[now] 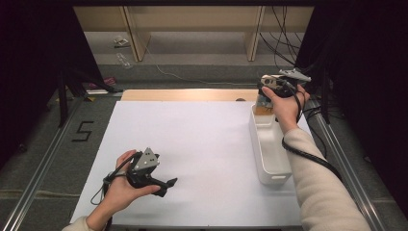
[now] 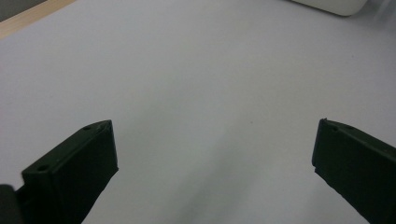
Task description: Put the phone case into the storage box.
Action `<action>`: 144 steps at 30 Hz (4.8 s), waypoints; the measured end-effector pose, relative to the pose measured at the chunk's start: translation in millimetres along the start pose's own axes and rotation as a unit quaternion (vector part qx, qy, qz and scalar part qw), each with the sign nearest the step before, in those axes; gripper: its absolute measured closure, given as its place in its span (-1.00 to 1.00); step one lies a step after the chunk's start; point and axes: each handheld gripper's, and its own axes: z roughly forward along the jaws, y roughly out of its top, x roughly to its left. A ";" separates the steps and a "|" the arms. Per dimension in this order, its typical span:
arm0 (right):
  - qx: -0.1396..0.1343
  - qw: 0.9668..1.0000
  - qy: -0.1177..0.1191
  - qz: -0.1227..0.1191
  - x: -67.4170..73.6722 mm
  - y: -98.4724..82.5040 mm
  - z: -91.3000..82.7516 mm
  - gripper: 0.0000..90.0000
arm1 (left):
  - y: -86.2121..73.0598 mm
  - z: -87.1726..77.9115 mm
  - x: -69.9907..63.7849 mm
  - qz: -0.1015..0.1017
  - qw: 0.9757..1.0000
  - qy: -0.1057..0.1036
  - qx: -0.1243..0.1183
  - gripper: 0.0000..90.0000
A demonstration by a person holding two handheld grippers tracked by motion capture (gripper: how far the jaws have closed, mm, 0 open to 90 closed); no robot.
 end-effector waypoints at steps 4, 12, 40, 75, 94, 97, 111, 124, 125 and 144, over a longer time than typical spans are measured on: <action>0.004 1.000 -0.002 -0.002 0.5 -4.1 2.9 -0.70 | 0.1 0.1 -0.4 0.000 1.000 -0.001 0.001 -1.00; 0.012 1.000 -0.006 -0.002 1.9 -10.6 6.4 -0.70 | 0.2 -0.1 -0.5 0.001 1.000 -0.001 0.002 -1.00; 0.035 0.999 -0.003 -0.010 5.7 -29.3 17.3 -0.71 | 0.4 -0.1 -0.7 0.001 1.000 -0.001 0.001 -1.00; 0.047 0.999 0.010 -0.011 2.4 -44.3 25.6 -0.79 | 0.4 0.5 -0.9 0.004 1.000 -0.002 0.001 -1.00; 0.036 0.999 0.006 0.001 1.1 -36.1 27.7 -1.00 | 0.4 0.6 -1.2 0.003 1.000 -0.002 0.001 -1.00; 0.029 1.000 0.003 0.005 -0.9 -32.1 27.2 -1.00 | 0.4 0.6 -0.9 0.004 1.000 -0.002 0.001 -1.00; -0.004 1.000 0.003 0.000 3.8 -12.4 18.3 -1.00 | 0.5 0.5 -1.3 0.003 1.000 -0.003 0.001 -1.00; -0.038 0.999 0.015 -0.005 10.4 -4.5 -8.6 -0.81 | 0.8 0.5 -1.4 0.001 1.000 0.003 0.000 -1.00; -0.039 0.999 0.017 -0.008 11.2 -4.6 -11.1 -0.78 | 0.8 0.4 -1.2 0.001 1.000 0.005 0.001 -1.00; -0.027 0.998 0.048 -0.038 20.1 -26.8 -51.3 -0.68 | 1.0 -0.2 0.1 -0.004 1.000 0.007 -0.003 -1.00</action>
